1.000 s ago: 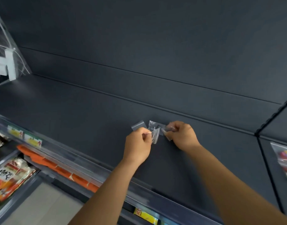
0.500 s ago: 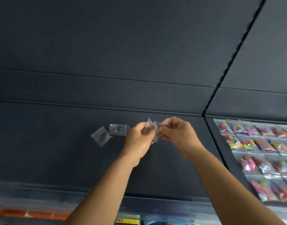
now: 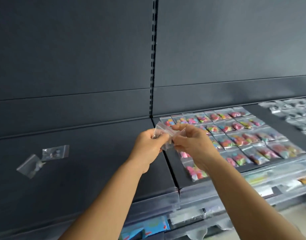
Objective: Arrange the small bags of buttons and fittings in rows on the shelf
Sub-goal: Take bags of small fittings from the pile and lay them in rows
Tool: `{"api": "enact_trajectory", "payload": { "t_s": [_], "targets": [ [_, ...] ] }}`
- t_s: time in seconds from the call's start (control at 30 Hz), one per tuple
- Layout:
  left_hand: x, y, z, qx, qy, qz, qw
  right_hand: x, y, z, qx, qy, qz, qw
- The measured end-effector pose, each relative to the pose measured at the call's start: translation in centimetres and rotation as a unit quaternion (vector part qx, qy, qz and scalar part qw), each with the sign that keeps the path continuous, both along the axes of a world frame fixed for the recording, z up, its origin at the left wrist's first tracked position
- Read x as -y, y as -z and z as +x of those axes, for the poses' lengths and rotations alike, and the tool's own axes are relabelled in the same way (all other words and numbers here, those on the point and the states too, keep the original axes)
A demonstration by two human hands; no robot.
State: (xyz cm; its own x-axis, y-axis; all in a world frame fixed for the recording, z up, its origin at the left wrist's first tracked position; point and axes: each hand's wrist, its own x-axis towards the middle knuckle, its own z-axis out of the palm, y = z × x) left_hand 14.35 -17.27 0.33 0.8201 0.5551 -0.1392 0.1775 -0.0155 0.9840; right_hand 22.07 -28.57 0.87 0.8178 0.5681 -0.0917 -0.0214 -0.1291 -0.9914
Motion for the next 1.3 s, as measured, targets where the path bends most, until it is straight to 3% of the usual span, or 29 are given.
{"api": "enact_trajectory", "payload": {
  "t_s": [0.13, 0.33, 0.53, 0.63, 0.73, 0.83, 1.0, 1.1, 1.2, 1.3],
  "targets": [
    [5.7, -0.5, 3.3, 0.008, 0.023, 0.031, 0.999, 7.1, -1.1, 2.6, 0.081, 0.033, -0.043, 0.995],
    [14.5, -1.3, 8.4, 0.021, 0.056, 0.09, 0.994, 17.2, -1.5, 6.9, 0.016, 0.11, 0.005, 0.994],
    [22.8, -1.6, 12.9, 0.042, 0.099, 0.108, 0.988, 26.5, -1.6, 10.3, 0.014, 0.193, 0.031, 0.981],
    [26.9, -1.4, 15.1, 0.047, 0.132, 0.117, 0.983, 31.0, -1.7, 11.4, 0.053, 0.196, -0.006, 0.979],
    [30.8, -1.5, 17.0, 0.057, 0.178, 0.101, 0.977, 34.7, -2.3, 12.3, 0.116, 0.175, -0.08, 0.975],
    [33.9, -1.4, 18.8, 0.069, 0.2, 0.077, 0.974, 37.6, -2.3, 13.6, 0.123, 0.2, -0.118, 0.965],
    [37.8, -1.0, 23.1, 0.069, 0.247, 0.054, 0.965, 41.1, -1.7, 15.7, 0.029, 0.257, -0.025, 0.966],
    [39.9, -0.8, 26.0, 0.07, 0.28, 0.044, 0.957, 43.0, -1.6, 17.4, 0.043, 0.265, -0.058, 0.962],
    [41.5, -0.6, 29.8, 0.077, 0.278, 0.023, 0.957, 45.3, -1.0, 20.4, 0.037, 0.32, -0.078, 0.943],
    [42.8, -0.1, 34.0, 0.084, 0.275, -0.01, 0.958, 47.3, -0.3, 24.5, 0.026, 0.414, -0.007, 0.91]
  ]
}}
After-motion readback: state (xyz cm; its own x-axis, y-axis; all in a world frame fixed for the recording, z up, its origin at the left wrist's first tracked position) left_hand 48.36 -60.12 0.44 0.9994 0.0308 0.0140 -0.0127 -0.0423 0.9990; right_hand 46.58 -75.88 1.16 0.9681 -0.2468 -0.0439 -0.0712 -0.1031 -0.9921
